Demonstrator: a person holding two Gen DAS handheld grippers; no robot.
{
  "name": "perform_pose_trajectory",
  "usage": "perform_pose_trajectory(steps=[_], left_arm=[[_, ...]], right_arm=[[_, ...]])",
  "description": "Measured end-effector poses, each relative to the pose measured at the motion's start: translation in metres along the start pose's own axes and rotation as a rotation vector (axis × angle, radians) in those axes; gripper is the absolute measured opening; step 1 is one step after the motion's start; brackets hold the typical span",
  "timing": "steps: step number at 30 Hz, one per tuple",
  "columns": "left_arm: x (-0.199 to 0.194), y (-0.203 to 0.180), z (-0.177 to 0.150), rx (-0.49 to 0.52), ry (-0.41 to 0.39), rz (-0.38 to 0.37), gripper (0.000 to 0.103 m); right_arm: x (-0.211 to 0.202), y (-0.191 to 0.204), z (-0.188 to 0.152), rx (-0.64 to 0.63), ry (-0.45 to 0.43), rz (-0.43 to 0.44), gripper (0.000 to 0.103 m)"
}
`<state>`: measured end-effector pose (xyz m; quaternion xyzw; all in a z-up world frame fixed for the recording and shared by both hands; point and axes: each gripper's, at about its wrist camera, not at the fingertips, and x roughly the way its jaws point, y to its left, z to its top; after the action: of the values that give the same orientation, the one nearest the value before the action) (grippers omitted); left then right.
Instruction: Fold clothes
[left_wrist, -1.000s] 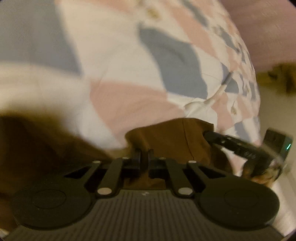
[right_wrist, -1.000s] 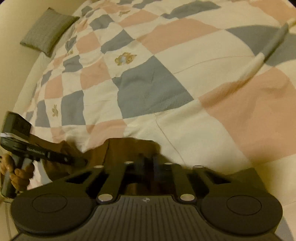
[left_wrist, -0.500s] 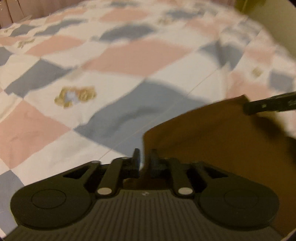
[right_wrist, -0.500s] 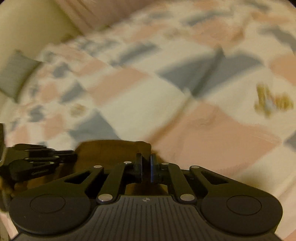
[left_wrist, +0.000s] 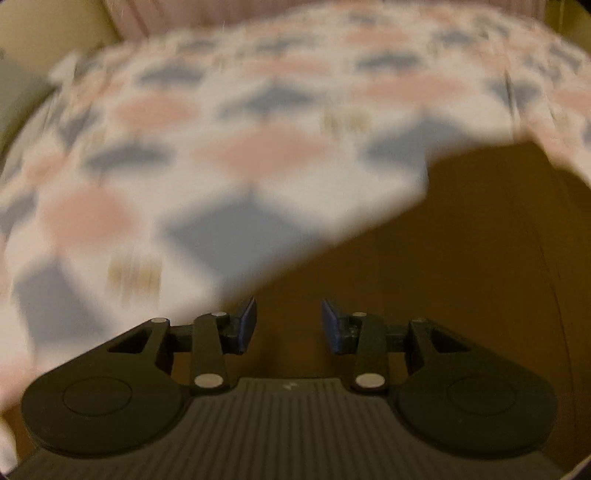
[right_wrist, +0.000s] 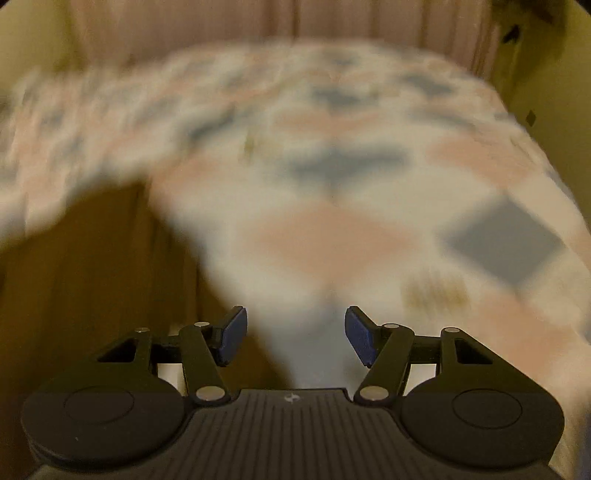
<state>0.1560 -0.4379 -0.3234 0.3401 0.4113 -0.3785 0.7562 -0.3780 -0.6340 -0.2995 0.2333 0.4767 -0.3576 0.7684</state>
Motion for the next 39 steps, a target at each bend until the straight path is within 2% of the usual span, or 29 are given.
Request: perform_pose_trajectory(steps=[3,4,6,8,10,11,13,14,15,17,20,23,24,27,29,30,31,32,34,36,39], left_arm=[[-0.034,-0.013,-0.072,-0.071,0.144,-0.035,0.033],[-0.047,-0.02,-0.092,-0.09,0.175,-0.054,0.033],[-0.071,-0.034,-0.125,-0.13,0.221,-0.087,0.033],[-0.092,-0.045,-0.144,-0.171,0.238,-0.13,0.033],[-0.109,-0.057,-0.15,-0.157,0.226,-0.163,0.034],[-0.118,-0.063,-0.154,-0.15,0.219,-0.178,0.034],[-0.127,-0.072,-0.153,-0.114,0.201,-0.187,0.034],[-0.132,-0.078,-0.151,-0.104,0.189,-0.187,0.035],[-0.135,-0.08,-0.15,-0.106,0.184,-0.183,0.035],[-0.14,-0.083,-0.148,-0.112,0.171,-0.18,0.035],[-0.148,-0.084,-0.146,-0.118,0.153,-0.178,0.035],[-0.155,-0.083,-0.146,-0.115,0.145,-0.167,0.035],[-0.156,-0.082,-0.146,-0.123,0.146,-0.161,0.035],[-0.159,-0.077,-0.144,-0.144,0.142,-0.152,0.035],[-0.162,-0.076,-0.143,-0.149,0.131,-0.144,0.035],[-0.164,-0.075,-0.143,-0.152,0.126,-0.142,0.036],[-0.165,-0.074,-0.143,-0.158,0.122,-0.139,0.037],[-0.165,-0.073,-0.144,-0.166,0.122,-0.134,0.038],[-0.166,-0.068,-0.149,-0.184,0.125,-0.128,0.039],[-0.166,-0.06,-0.159,-0.226,0.139,-0.11,0.039],[-0.162,-0.046,-0.179,-0.298,0.179,-0.088,0.039]], right_arm=[[-0.033,0.038,-0.089,-0.119,0.146,0.088,0.061],[-0.04,0.055,-0.114,-0.2,0.179,0.101,0.057],[-0.049,0.089,-0.154,-0.4,0.207,0.107,0.057],[-0.056,0.114,-0.187,-0.614,0.196,0.11,0.057],[-0.052,0.128,-0.212,-0.785,0.187,0.07,0.057],[-0.048,0.133,-0.224,-0.863,0.186,0.045,0.054],[-0.035,0.138,-0.237,-0.938,0.173,-0.006,0.049],[-0.031,0.138,-0.24,-0.945,0.163,0.0,0.043],[-0.032,0.136,-0.236,-0.921,0.164,0.023,0.037],[-0.033,0.13,-0.23,-0.872,0.168,0.069,0.007],[-0.054,0.096,-0.194,-0.685,0.183,0.178,0.001],[-0.086,0.031,-0.139,-0.38,0.129,0.26,0.001],[-0.098,0.005,-0.12,-0.295,0.074,0.237,0.001],[-0.138,-0.09,-0.056,-0.016,-0.138,0.095,0.001],[-0.16,-0.157,-0.023,0.232,-0.304,-0.113,0.001],[-0.164,-0.184,-0.014,0.348,-0.33,-0.238,0.013],[-0.168,-0.21,-0.005,0.46,-0.353,-0.362,0.043],[-0.167,-0.219,-0.004,0.488,-0.336,-0.4,0.069],[-0.165,-0.238,-0.002,0.543,-0.303,-0.475,0.069],[-0.154,-0.225,-0.016,0.542,-0.278,-0.38,0.069],[-0.117,-0.182,-0.054,0.564,-0.146,-0.159,0.068]])
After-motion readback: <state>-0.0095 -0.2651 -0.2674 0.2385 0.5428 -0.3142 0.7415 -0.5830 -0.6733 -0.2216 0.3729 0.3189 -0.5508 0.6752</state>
